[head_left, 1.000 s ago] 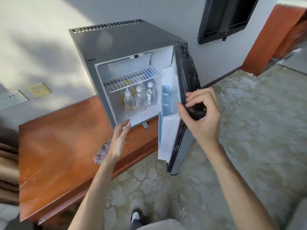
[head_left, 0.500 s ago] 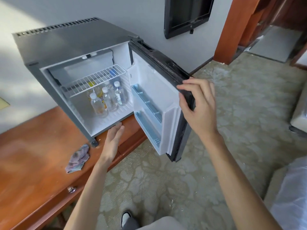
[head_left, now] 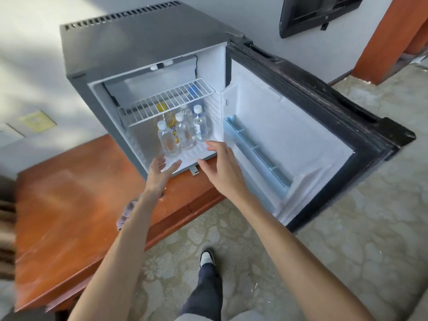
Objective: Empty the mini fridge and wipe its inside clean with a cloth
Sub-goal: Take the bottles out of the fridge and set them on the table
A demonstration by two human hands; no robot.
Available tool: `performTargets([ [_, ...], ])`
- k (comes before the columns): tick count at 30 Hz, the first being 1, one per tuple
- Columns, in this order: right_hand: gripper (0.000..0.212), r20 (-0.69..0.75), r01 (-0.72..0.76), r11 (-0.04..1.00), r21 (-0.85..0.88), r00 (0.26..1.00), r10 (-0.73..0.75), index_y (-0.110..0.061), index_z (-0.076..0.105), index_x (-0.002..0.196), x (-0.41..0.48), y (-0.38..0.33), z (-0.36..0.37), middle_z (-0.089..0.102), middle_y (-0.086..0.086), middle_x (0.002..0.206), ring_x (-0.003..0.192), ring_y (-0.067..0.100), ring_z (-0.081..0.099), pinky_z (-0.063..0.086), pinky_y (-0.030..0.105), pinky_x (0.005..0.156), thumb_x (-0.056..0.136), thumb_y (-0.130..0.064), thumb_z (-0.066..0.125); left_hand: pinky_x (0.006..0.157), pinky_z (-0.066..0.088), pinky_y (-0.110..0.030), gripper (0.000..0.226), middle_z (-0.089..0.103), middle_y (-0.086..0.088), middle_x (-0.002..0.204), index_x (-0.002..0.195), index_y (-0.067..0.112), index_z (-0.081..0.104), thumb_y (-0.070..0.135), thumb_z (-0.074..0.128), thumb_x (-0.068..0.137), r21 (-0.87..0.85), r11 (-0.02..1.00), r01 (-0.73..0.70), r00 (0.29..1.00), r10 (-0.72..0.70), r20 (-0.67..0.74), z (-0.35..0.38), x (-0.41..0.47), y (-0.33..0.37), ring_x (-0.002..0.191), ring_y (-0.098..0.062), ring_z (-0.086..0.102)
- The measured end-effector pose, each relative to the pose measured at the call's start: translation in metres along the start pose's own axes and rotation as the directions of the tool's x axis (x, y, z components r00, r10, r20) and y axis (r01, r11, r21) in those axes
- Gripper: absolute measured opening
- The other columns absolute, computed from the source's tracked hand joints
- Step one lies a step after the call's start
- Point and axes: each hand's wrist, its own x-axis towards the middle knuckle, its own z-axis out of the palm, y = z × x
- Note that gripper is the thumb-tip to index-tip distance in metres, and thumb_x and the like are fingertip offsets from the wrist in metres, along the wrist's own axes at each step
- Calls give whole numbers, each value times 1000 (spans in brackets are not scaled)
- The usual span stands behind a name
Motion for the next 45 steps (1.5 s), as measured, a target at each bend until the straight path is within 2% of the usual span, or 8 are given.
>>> performTargets([
  [8, 71, 211, -318, 943, 101, 933, 292, -11, 37, 142, 111, 73, 97, 48, 4, 137, 127, 18, 50, 44, 30, 102, 90, -47, 70, 118, 39, -41, 110, 36, -9, 166, 166, 14, 23, 33, 91, 82, -38, 996, 81, 993, -84, -85, -4, 122, -8, 152, -28, 39],
  [13, 78, 252, -357, 925, 133, 914, 317, -8, 34, 142, 177, 90, 149, 44, 7, 140, 126, 18, 47, 42, 28, 98, 86, -42, 75, 103, 46, -36, 78, 62, -9, 139, 146, 11, 50, 25, 92, 81, 9, 996, 86, 994, -86, -69, 5, 185, -21, 132, -31, 59],
  [18, 84, 238, -389, 914, 117, 904, 354, -2, 34, 144, 209, 110, 185, 44, 12, 141, 130, 24, 46, 42, 29, 101, 83, -37, 80, 97, 46, -34, 74, 63, -4, 132, 135, 16, 49, 22, 95, 77, 26, 998, 59, 998, -58, -39, 13, 207, -34, 121, -25, 61],
  [22, 81, 251, -395, 908, 140, 901, 353, -3, 32, 146, 217, 120, 195, 42, 13, 145, 133, 23, 43, 35, 21, 97, 86, -31, 79, 105, 44, -33, 84, 61, -2, 141, 145, 20, 45, 25, 94, 78, 18, 999, 27, 999, -26, -39, 14, 207, -42, 128, -20, 58],
  [28, 71, 212, -332, 933, 142, 930, 299, -4, 42, 134, 219, 131, 201, 52, 11, 132, 121, 24, 51, 42, 28, 89, 82, -32, 82, 86, 46, -12, 61, 60, 24, 108, 112, 42, 47, 12, 90, 81, 86, 996, -16, 1000, 15, 19, 9, 197, -43, 97, 12, 60],
  [34, 67, 230, -188, 981, 44, 958, 173, -5, 44, 129, 189, 133, 189, 51, 9, 128, 112, 21, 52, 40, 26, 81, 83, -38, 80, 98, 55, -39, 91, 69, 0, 135, 143, 16, 54, 65, 86, 73, 80, 997, 13, 1000, -14, 6, 3, 151, -55, 123, -21, 66],
  [41, 64, 244, -230, 968, 101, 949, 200, -14, 50, 124, 118, 139, 152, 48, -1, 120, 110, 12, 53, 46, 24, 91, 78, -42, 83, 104, 52, -44, 90, 64, 3, 138, 134, 34, 50, 91, 70, 66, -77, 992, 97, 993, -101, -56, 4, 64, -86, 125, -20, 64],
  [45, 62, 303, -292, 938, 188, 926, 227, -21, 53, 125, 63, 133, 145, 60, -5, 116, 107, 7, 59, 49, 25, 93, 78, -49, 81, 105, 54, -44, 63, 68, 6, 127, 133, 30, 54, 63, 78, 85, -160, 978, 132, 983, -150, -103, -8, 17, -105, 117, -11, 67],
])
